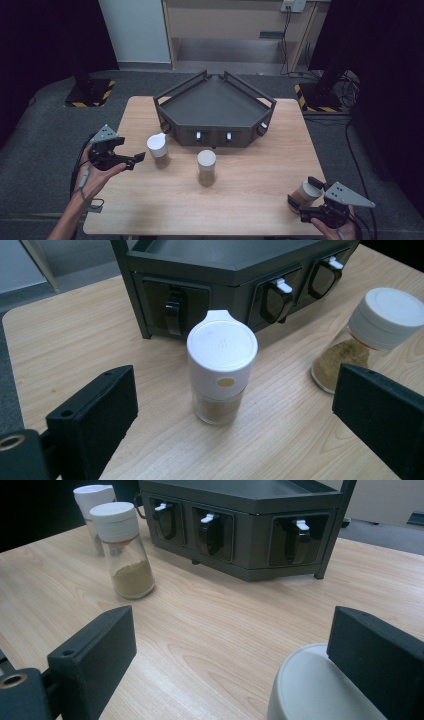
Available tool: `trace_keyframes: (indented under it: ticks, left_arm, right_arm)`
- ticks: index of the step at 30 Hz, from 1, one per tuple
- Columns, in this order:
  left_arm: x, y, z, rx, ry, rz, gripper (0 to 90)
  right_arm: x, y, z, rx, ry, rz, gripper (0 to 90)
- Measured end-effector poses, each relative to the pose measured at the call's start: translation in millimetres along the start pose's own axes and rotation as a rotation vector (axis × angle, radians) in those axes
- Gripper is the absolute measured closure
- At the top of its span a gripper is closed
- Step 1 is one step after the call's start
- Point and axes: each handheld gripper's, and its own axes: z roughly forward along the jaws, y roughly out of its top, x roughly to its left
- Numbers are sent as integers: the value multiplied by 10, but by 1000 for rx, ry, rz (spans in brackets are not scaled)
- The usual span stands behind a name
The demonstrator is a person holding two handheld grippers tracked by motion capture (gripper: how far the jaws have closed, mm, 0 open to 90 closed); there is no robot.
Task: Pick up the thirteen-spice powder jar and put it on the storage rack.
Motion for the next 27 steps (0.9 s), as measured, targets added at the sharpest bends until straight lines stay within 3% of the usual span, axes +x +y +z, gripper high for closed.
trace_keyframes:
  ticks: [17, 27]
  left_arm:
    - [34, 112, 352, 39, -13, -13, 32]
    - [9, 157, 612, 65, 0, -18, 38]
  right_arm:
    - [-3, 2, 12, 6, 4, -1, 60]
    - [-8, 3, 21, 9, 10, -3, 60]
